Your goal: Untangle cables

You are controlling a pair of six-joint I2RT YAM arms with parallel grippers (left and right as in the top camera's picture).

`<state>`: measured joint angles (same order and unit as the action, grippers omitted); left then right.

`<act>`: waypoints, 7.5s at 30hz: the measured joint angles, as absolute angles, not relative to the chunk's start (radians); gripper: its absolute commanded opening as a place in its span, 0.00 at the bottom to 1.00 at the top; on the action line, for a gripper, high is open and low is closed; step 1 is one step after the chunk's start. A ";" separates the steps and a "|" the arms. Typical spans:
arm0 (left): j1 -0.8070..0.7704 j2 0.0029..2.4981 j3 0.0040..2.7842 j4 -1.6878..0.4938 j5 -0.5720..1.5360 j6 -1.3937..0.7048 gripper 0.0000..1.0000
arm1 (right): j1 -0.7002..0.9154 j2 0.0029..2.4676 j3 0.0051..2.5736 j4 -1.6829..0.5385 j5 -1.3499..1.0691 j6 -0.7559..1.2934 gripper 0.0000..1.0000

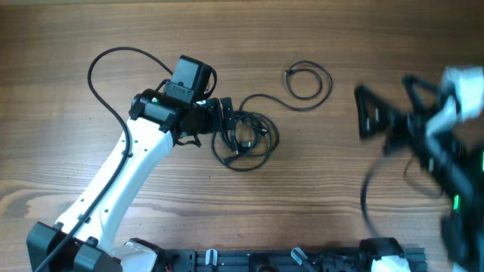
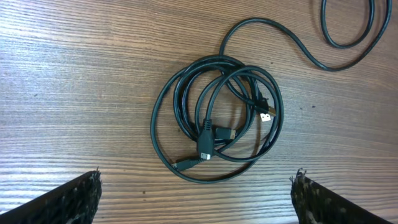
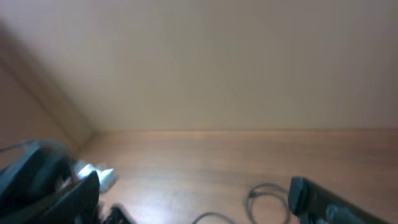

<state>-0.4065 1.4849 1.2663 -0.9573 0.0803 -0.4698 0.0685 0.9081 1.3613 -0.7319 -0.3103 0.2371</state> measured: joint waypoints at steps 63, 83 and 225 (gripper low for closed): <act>-0.406 1.486 1.266 -0.958 0.081 -0.470 1.00 | 0.245 2.136 1.508 -0.821 -0.118 0.968 0.04; -0.406 1.486 1.266 -0.958 0.081 -0.470 1.00 | 0.203 1.531 1.644 -0.519 -0.418 0.948 0.04; -0.433 1.440 1.295 0.203 1.124 -1.637 0.04 | 0.265 1.848 1.631 -0.730 -0.583 0.263 0.28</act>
